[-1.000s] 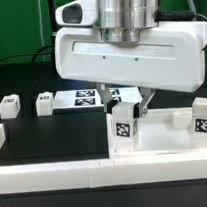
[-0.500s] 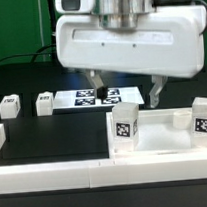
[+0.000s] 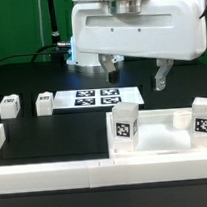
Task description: Assemble square table
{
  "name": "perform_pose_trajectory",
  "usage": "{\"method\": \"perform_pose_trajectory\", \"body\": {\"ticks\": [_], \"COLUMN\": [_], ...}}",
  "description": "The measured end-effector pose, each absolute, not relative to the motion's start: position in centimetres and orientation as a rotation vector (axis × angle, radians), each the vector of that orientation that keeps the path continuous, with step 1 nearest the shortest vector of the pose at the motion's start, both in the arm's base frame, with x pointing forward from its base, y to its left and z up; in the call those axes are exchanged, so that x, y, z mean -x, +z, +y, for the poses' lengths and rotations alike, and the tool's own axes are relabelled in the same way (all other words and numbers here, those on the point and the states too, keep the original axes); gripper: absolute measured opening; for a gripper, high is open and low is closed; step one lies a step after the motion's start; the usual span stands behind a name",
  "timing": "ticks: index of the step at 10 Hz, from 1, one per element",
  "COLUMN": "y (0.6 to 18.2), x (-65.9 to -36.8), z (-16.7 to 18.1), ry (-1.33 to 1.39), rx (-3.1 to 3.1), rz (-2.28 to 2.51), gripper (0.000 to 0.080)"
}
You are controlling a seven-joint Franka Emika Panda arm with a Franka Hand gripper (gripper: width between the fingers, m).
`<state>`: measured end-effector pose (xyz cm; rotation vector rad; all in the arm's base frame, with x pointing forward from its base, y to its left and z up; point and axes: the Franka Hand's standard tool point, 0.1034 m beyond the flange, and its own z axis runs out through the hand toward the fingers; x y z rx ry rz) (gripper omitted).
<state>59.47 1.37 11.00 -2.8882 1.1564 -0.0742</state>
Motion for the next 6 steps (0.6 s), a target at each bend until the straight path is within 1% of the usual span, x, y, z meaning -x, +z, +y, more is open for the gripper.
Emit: {"method": "perform_pose_trajectory", "body": {"ticks": [5,6], "y": [11.1,11.0], "x": [-59.3,-58.1], "z": [1.3,1.2], "ry": [-0.069,-0.050], "rx": [2.868,2.813], "rz": [1.201,1.309], "gripper": [0.0649,0.0649]}}
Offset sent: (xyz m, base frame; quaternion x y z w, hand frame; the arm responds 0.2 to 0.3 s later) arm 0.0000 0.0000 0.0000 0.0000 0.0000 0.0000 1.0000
